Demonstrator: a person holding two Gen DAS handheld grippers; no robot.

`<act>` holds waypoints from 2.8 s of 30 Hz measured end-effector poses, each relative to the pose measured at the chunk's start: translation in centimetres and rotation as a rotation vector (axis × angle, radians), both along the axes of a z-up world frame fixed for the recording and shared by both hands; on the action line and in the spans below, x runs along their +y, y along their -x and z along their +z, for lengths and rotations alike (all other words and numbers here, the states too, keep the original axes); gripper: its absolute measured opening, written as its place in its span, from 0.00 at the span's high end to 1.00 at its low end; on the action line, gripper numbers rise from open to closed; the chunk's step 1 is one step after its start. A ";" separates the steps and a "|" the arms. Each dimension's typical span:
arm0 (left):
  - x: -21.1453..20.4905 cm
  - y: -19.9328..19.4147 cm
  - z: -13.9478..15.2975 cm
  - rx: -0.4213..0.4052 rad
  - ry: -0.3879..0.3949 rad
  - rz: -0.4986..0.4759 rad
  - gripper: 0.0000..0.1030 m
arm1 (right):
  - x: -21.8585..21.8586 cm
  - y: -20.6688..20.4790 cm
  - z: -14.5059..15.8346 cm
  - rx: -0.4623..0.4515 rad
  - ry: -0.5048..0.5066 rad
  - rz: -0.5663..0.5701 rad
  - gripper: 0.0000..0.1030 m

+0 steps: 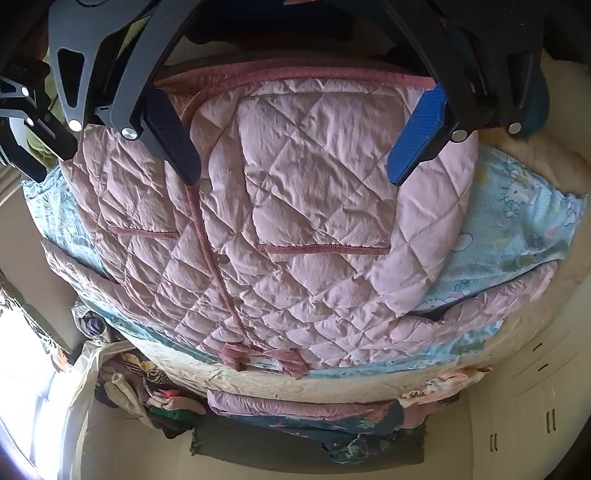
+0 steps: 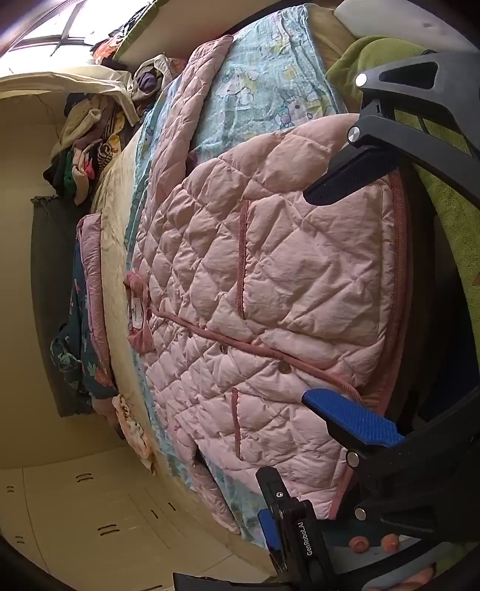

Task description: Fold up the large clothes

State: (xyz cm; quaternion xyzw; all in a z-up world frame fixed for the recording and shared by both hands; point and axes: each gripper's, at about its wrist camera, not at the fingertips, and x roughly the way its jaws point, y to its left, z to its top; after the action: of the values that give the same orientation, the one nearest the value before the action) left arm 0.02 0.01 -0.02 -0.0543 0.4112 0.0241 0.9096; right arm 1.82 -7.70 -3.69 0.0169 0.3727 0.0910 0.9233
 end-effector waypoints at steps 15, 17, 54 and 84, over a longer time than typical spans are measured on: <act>0.1 0.1 0.1 0.003 0.007 -0.002 0.08 | 0.2 0.2 1.2 -0.016 0.019 -0.007 0.04; 0.1 0.0 0.1 0.003 0.007 -0.004 0.08 | 0.4 0.3 0.7 -0.025 0.032 -0.006 0.04; -1.1 -0.1 0.2 0.002 0.007 -0.006 0.08 | 1.0 0.1 0.1 -0.012 0.049 0.007 0.04; -1.8 -0.8 -0.3 0.014 0.012 -0.018 0.08 | 0.8 -0.7 -0.3 0.002 0.029 0.022 0.04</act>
State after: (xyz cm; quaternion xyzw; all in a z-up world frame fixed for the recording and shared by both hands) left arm 0.86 -1.75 -0.29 -0.0557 0.4180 0.0137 0.9066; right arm 2.48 -6.91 -3.98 -0.0006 0.3752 0.0957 0.9220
